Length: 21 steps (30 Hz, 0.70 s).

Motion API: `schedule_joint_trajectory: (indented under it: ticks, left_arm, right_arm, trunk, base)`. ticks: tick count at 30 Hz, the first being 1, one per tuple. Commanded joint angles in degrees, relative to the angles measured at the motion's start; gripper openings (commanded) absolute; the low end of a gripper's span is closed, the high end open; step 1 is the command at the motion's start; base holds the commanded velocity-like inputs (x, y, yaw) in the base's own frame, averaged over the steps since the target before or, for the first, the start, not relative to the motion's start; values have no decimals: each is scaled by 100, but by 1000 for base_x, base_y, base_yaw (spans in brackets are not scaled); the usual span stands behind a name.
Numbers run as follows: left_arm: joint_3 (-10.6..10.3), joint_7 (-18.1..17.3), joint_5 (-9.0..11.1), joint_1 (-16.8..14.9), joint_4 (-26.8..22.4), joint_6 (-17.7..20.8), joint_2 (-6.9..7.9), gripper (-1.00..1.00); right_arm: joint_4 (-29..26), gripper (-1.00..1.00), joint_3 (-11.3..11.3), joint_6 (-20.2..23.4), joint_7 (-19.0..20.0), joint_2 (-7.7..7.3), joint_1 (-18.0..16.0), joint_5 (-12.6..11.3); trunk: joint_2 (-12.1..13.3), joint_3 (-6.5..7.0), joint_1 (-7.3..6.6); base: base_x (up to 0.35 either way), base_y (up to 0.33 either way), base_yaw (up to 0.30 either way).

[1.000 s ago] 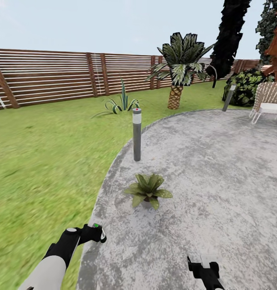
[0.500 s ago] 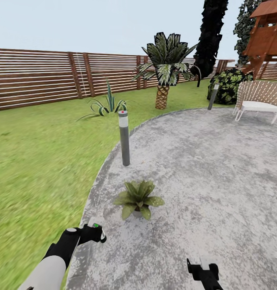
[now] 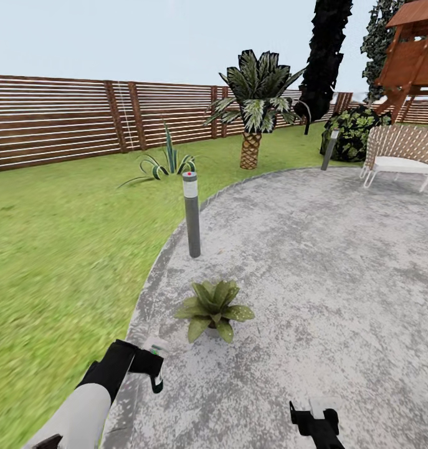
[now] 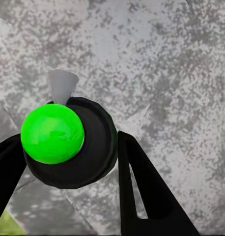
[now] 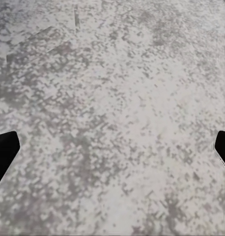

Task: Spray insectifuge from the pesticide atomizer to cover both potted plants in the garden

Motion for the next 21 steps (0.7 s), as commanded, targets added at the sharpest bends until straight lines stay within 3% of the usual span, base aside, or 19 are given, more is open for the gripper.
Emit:
schedule_joint_trajectory:
  ticks: [1, 4, 6, 8, 21]
  left_arm:
    - [38, -48, -47, -84, -11, 237, -39, -100]
    - [-13, -129, -52, -256, -13, 658, -118, -100]
    - [-382, -292, -42, -298, -15, 931, -104, -100]
    - [-509, -324, -32, -283, -15, 985, -97, -100]
    - [-587, -316, -81, -295, -17, 1199, -74, -100]
  right_arm:
    - [-10, 100, -41, -22, -13, -3, -3, 54]
    - [1, 100, -39, -22, -4, -45, -6, 32]
    - [188, 100, -37, -23, -8, -28, -2, 30]
    - [365, 100, -35, -27, -7, -11, -4, 24]
    - [431, 100, -35, -24, -7, -7, -1, 30]
  trunk:
    - [-2, -5, -1]
    - [-2, -5, -1]
    - [-2, -5, -1]
    - [-2, -5, -1]
    - [-2, -5, -1]
  base:
    - [0, 0, 0]
    - [0, 0, 0]
    - [0, 0, -157]
    - [0, 0, -270]
    - [6, 1, -288]
